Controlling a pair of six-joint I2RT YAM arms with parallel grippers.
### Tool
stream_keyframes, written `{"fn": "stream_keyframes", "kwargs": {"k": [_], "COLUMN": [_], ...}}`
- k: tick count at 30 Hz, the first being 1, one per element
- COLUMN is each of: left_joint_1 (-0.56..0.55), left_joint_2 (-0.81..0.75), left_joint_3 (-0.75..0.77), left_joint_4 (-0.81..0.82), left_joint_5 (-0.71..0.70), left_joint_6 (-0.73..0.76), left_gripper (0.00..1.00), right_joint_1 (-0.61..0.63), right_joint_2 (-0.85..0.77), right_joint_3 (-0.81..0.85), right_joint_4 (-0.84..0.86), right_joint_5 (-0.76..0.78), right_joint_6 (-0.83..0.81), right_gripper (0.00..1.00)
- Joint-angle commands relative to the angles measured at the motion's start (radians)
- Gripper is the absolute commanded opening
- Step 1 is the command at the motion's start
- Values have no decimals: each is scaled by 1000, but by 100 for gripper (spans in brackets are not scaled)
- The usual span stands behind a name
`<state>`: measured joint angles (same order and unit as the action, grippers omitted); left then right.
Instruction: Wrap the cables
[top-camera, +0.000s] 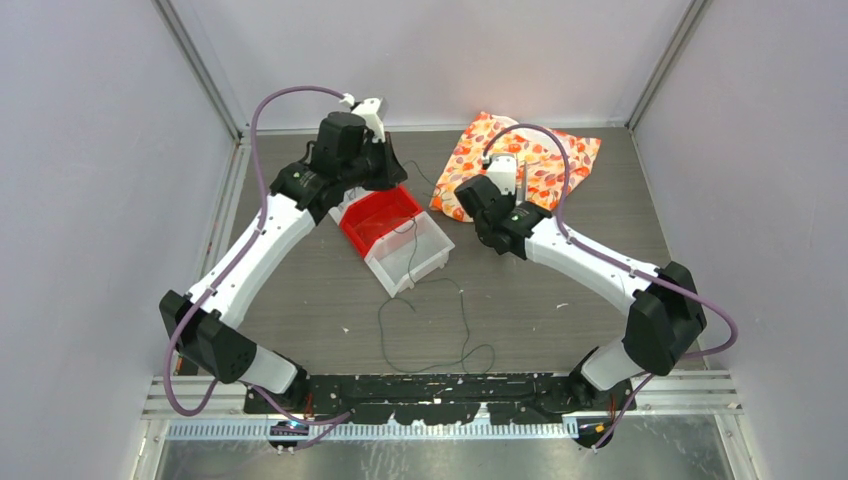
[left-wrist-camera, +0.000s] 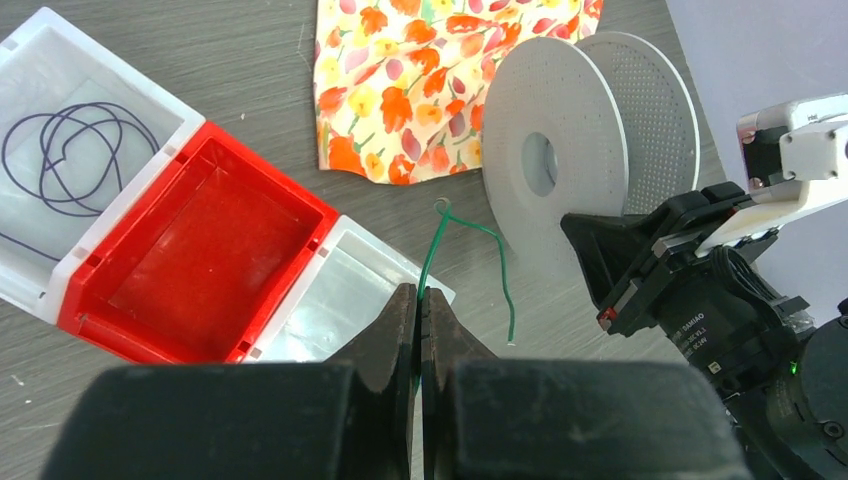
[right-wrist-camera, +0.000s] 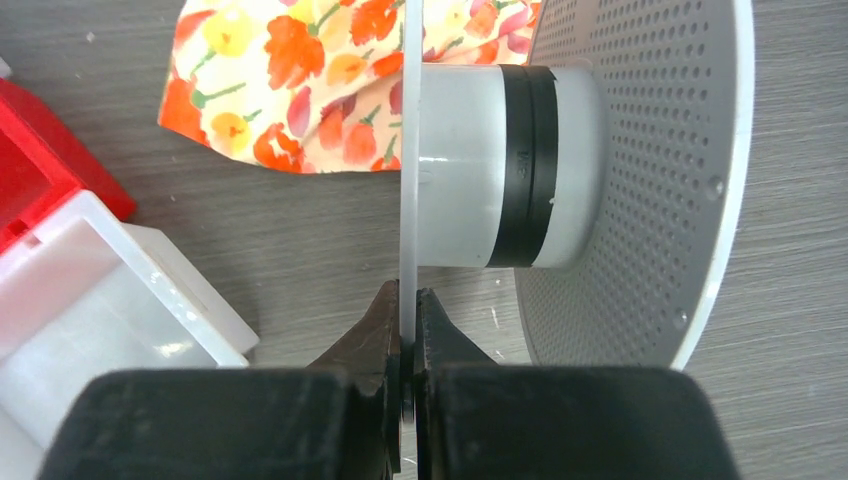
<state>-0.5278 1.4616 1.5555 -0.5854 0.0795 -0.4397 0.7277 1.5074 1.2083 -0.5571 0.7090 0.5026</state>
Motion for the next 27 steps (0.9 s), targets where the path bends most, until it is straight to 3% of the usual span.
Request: {"fn": "stream_keyframes", "kwargs": {"k": [1, 5, 6, 7, 8, 11, 18, 23, 27], "left_joint_1": [3, 3, 3, 4, 3, 3, -1, -11, -22], "left_joint_2": [-43, -35, -32, -27, -22, -15, -2, 12, 22], "left_joint_3": [-11, -21, -21, -19, -18, -14, -18, -17, -10], "left_joint_4": [29, 46, 48, 48, 48, 52, 67, 76, 83], "left_joint_5": [36, 62, 69, 79, 88, 108, 146, 165, 174], "left_joint_6": [-20, -37, -39, -42, -45, -51, -65, -72, -77], "left_gripper": [0, 0, 0, 0, 0, 0, 0, 0, 1], "right_joint_1": [15, 15, 16, 18, 24, 48, 58, 57, 35], "right_joint_2": [-70, -88, -79, -67, -55, -44, -180, -278, -245], "right_joint_3": [3, -34, -31, -21, -7, 30, 77, 87, 94], "right_joint_4": [129, 146, 134, 110, 91, 46, -26, -146, -283], "right_joint_5": [70, 64, 61, 62, 61, 58, 11, 156, 229], "right_joint_6": [80, 161, 178, 195, 201, 197, 210, 192, 206], "right_gripper": [1, 1, 9, 29, 42, 64, 67, 70, 73]}}
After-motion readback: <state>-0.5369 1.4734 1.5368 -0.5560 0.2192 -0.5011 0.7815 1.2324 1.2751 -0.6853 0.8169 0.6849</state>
